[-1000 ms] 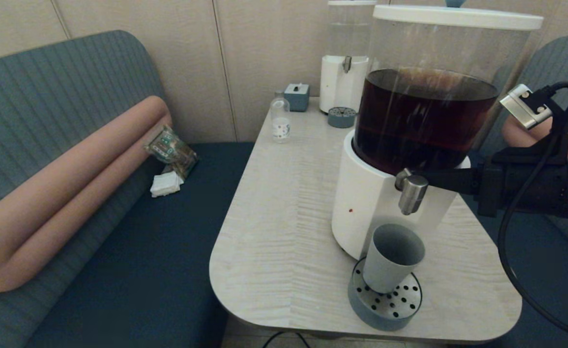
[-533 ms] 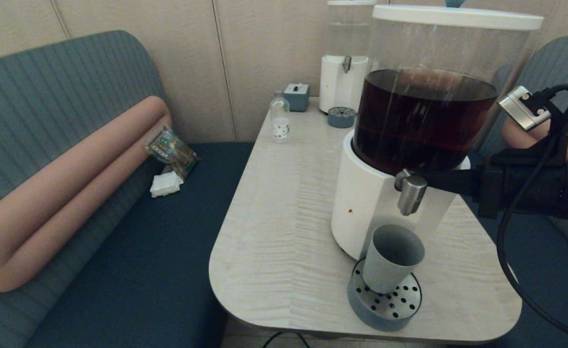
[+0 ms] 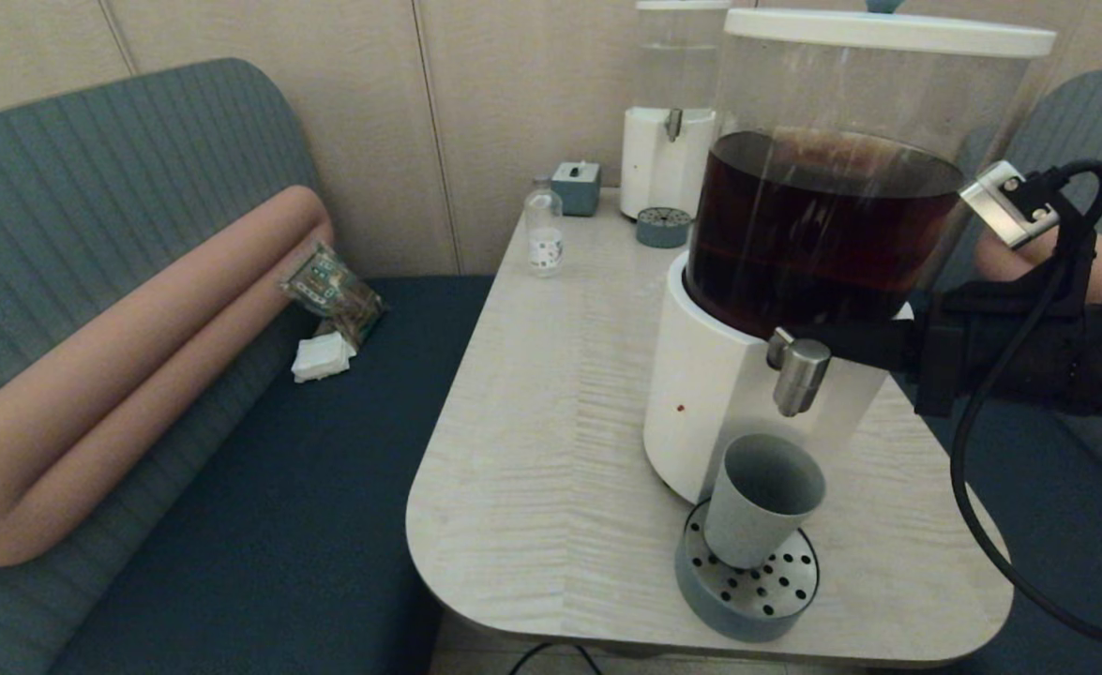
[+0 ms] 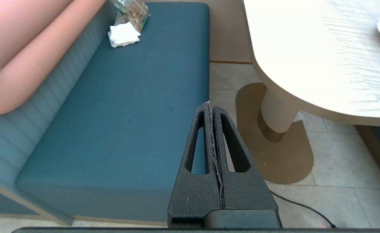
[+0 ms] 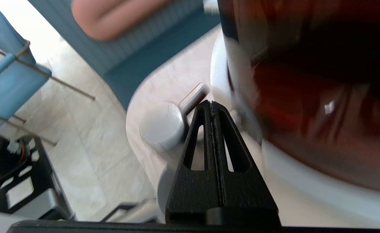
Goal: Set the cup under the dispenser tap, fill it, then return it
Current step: Turn on the faucet
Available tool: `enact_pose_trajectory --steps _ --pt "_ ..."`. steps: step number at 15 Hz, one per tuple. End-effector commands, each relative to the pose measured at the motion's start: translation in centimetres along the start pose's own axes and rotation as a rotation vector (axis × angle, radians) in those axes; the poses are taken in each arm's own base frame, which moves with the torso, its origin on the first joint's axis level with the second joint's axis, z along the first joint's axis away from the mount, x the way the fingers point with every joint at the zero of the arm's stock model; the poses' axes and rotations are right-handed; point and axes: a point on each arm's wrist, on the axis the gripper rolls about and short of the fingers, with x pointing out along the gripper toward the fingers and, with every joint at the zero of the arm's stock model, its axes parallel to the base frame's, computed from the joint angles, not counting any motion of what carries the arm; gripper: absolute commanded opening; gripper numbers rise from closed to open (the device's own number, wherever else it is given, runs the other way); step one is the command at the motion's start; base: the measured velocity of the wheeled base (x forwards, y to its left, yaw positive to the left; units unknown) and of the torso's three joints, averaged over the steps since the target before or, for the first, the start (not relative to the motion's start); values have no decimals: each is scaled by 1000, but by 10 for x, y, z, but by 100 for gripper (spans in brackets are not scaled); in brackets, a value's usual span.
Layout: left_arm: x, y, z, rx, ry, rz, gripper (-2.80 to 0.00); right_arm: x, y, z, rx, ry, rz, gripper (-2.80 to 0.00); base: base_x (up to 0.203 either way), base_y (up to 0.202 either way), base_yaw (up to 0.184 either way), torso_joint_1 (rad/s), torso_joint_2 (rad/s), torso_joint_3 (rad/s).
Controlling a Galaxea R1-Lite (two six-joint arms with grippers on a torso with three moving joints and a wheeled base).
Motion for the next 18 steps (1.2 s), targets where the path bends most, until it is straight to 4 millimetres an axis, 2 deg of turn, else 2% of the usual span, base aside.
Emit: enact_pose_trajectory --steps 1,18 --pt "0 0 0 -1 -1 0 -280 2 -1 0 -2 -4 0 -280 0 0 0 0 0 0" --pt "0 0 0 -1 -1 0 -280 0 4 -1 -17 -7 78 -280 0 0 0 0 0 0"
